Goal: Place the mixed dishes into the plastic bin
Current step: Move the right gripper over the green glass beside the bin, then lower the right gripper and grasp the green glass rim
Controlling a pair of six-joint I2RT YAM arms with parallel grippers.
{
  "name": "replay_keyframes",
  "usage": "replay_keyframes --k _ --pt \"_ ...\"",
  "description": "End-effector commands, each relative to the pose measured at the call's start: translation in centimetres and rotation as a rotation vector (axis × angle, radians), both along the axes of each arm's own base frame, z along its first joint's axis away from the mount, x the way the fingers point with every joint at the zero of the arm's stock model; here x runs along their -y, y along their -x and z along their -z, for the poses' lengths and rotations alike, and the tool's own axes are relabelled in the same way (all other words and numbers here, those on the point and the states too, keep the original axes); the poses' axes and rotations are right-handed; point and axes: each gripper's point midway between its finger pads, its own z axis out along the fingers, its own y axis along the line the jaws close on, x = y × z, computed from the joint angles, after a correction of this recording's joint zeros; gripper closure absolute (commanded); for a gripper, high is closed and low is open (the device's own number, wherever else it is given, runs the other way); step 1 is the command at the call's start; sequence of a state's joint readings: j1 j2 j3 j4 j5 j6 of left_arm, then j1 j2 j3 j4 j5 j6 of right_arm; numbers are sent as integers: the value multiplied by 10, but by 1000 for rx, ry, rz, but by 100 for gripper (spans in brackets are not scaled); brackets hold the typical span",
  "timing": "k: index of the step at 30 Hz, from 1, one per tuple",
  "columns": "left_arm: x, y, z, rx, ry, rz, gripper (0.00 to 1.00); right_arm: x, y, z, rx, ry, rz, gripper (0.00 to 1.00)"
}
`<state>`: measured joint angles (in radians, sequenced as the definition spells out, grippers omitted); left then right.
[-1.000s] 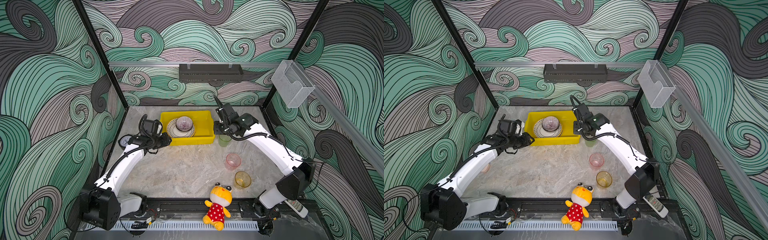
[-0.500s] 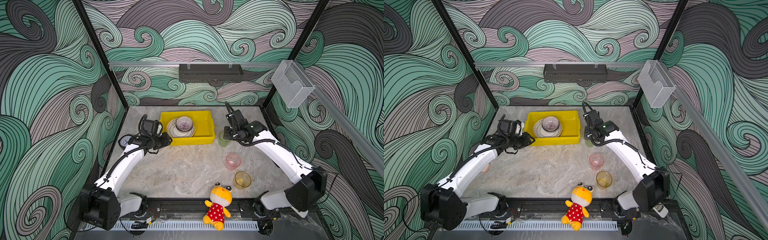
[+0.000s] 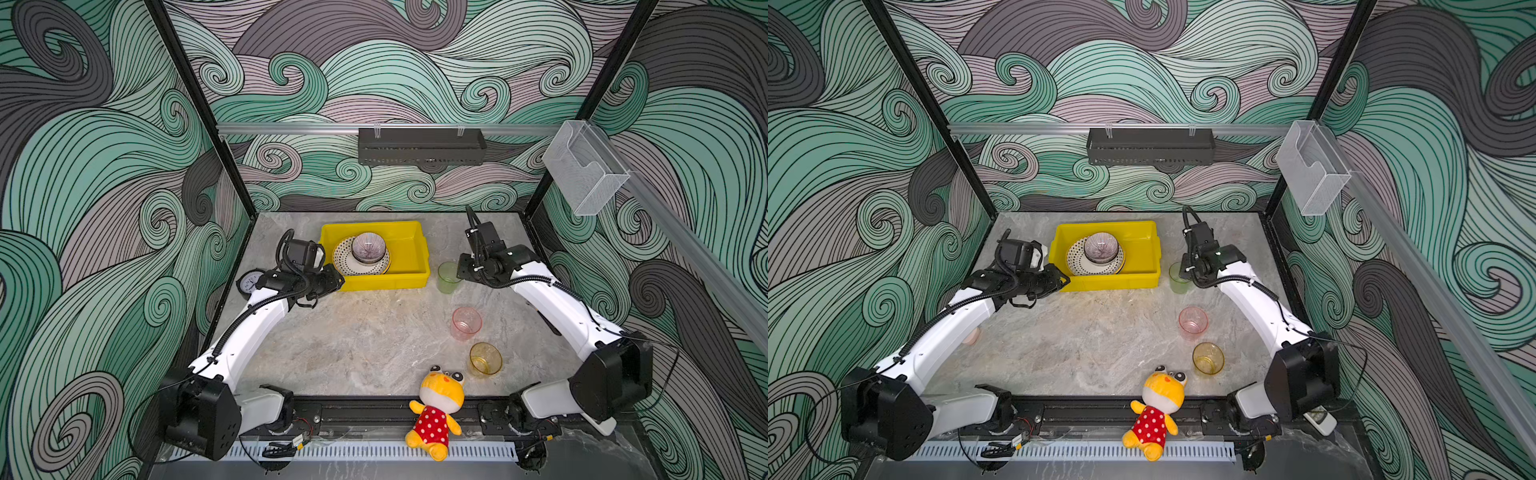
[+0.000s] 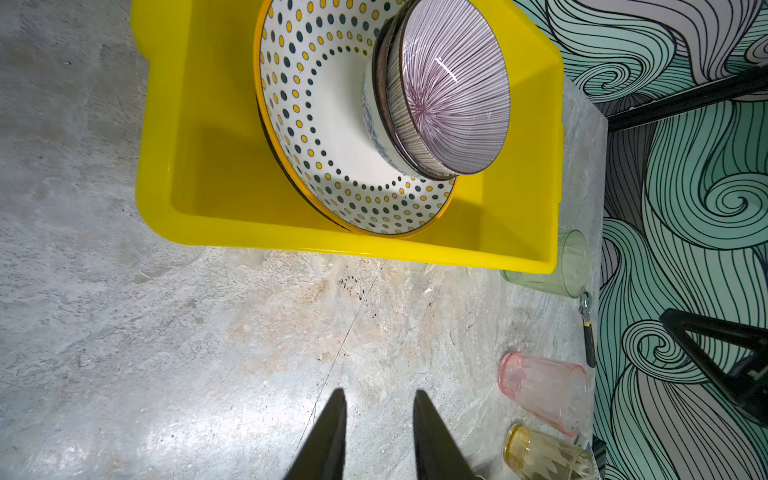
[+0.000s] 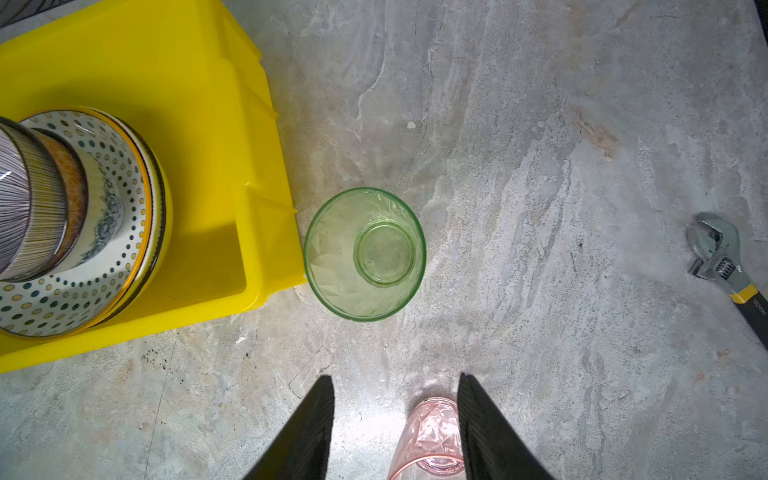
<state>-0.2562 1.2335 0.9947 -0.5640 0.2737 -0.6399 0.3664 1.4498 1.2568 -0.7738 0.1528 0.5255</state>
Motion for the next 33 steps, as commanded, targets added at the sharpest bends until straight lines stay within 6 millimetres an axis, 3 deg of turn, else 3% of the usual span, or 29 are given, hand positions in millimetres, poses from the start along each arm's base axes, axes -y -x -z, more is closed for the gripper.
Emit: replay_keyframes --k 1,17,33 --pt "-5 0 1 -16 -7 -25 69 2 -5 9 -12 -47 21 51" --pt "-9 -3 4 -28 -36 -39 69 1 -29 48 -107 -70 18 60" --pt "-11 -4 7 -42 -49 -46 69 5 -44 75 -167 -61 33 66"
